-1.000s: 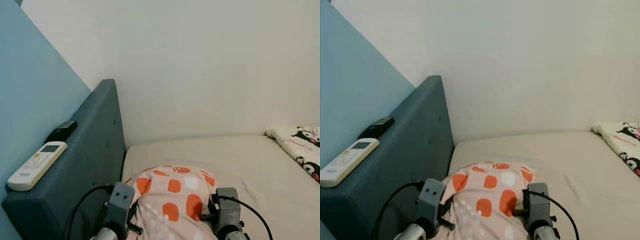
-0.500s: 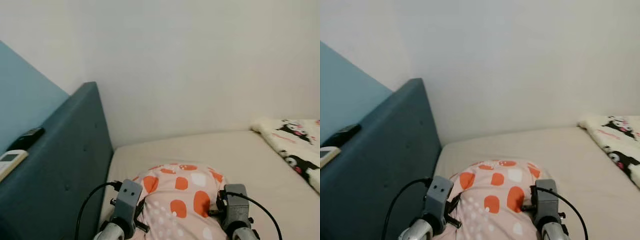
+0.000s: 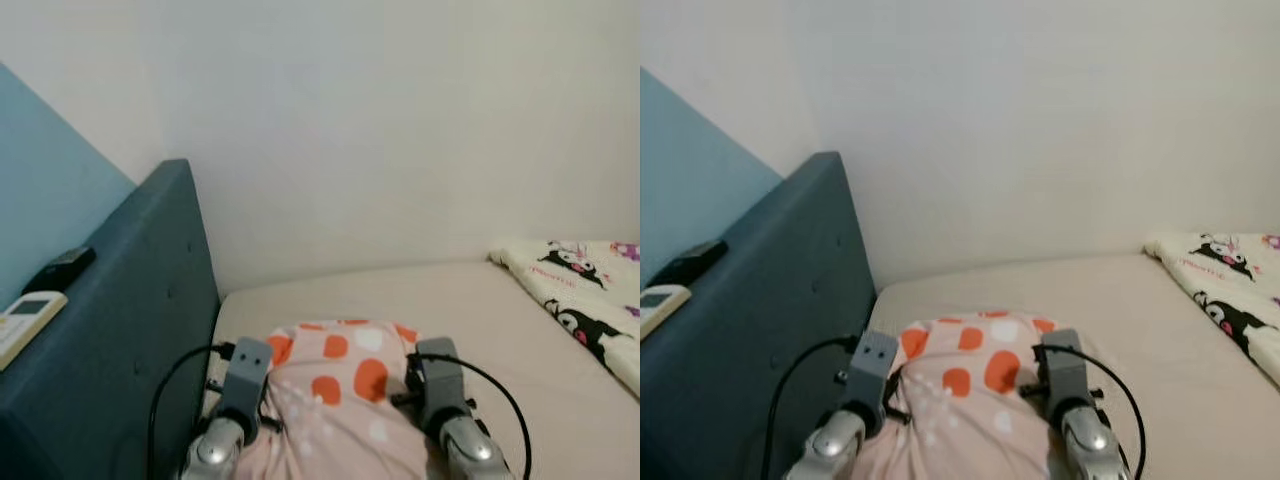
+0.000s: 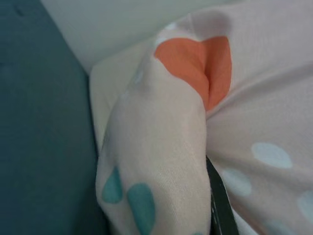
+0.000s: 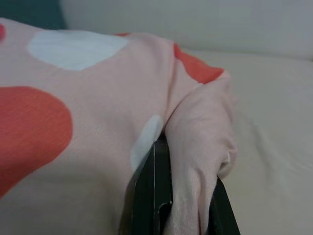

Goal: Clean up the room

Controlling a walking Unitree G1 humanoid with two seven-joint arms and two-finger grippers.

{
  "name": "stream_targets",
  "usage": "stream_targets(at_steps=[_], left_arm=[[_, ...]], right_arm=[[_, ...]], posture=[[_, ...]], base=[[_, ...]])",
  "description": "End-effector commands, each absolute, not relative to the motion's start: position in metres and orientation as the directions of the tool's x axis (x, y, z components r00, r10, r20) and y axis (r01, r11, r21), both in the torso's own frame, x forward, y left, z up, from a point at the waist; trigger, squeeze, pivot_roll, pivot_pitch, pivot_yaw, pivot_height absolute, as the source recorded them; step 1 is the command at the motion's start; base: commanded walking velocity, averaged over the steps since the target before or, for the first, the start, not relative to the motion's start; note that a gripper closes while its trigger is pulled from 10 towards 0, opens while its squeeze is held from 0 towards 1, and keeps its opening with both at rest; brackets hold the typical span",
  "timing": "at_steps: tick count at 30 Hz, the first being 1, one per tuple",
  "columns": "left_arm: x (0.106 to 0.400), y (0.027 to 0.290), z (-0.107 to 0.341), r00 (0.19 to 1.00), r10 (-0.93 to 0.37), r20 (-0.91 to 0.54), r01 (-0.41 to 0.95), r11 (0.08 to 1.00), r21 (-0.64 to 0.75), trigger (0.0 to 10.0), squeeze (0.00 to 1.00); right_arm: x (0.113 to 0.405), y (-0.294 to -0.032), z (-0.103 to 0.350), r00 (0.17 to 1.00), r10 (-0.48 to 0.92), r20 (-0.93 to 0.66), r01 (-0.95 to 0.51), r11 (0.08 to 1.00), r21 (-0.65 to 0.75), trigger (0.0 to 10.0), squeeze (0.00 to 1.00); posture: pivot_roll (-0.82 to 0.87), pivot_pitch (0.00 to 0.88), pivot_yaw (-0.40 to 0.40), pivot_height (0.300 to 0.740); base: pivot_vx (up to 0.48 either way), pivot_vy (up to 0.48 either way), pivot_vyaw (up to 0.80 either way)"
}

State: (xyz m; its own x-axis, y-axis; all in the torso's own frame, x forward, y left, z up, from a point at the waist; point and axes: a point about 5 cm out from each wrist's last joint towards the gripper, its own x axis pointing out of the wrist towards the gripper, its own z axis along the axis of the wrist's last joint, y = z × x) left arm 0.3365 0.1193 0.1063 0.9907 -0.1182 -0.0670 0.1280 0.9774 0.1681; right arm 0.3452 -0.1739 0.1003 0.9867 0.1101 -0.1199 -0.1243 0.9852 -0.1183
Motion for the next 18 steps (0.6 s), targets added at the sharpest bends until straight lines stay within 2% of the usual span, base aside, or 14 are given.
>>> stream_targets(at_steps=[1, 13, 18], left_arm=[[0.3415, 0.1289, 0.1169, 0.997, -0.075, -0.009, 0.075, 0.982, 0.173, 10.0, 0.0], [0.3398, 0.1305, 0.1165, 0.998, -0.056, 0.025, 0.051, 0.988, 0.147, 10.0, 0.0], [0.3371, 0.1293, 0.1139, 0.997, -0.071, 0.021, 0.067, 0.985, 0.157, 10.0, 0.0]], right_arm=[[0.3487, -0.1672, 0.1113, 0.988, 0.149, -0.052, -0.153, 0.984, -0.093, 10.0, 0.0], [0.3491, -0.1632, 0.1116, 0.983, 0.184, -0.017, -0.184, 0.98, -0.078, 10.0, 0.0], [0.345, -0.1623, 0.1086, 0.981, 0.191, -0.01, -0.192, 0.979, -0.065, 10.0, 0.0]], posture=[[-0.09, 0.074, 0.03, 0.74], [-0.09, 0.064, 0.036, 0.74], [-0.08, 0.061, 0.041, 0.712]], base=[[0.0, 0.0, 0.0], [0.0, 0.0, 0.0], [0.0, 0.0, 0.0]])
